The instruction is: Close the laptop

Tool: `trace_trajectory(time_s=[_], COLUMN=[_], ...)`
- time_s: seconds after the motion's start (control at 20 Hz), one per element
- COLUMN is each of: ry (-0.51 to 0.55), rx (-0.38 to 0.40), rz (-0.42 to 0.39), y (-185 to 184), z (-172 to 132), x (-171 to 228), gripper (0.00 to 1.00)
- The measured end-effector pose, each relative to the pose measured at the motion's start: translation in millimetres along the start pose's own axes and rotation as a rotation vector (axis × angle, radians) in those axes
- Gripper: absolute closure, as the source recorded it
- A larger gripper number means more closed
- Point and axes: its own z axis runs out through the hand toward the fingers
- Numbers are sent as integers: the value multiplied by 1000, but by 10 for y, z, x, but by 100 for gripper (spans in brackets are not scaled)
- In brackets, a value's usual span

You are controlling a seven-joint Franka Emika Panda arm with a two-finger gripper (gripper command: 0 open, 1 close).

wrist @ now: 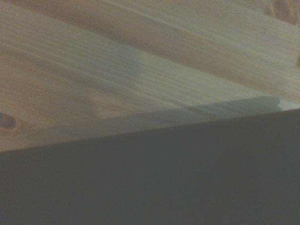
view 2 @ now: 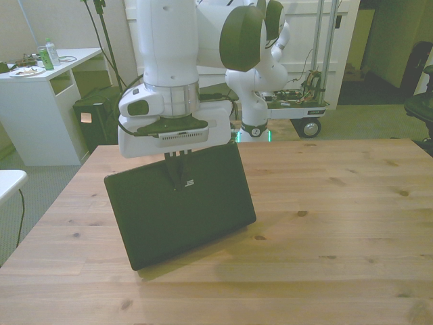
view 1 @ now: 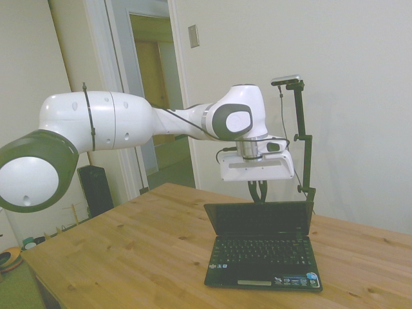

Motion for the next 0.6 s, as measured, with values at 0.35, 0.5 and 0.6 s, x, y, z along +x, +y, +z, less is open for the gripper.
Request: trace_trajectory(time_s=[0.35, 0.5, 0.6], ry=[-38, -33, -20], rx=[-35, -53, -40], rz=[8, 7, 14], y=[257, 378, 441], z=[696, 998, 996], x=[-435, -655, -835], gripper=[100, 100, 100])
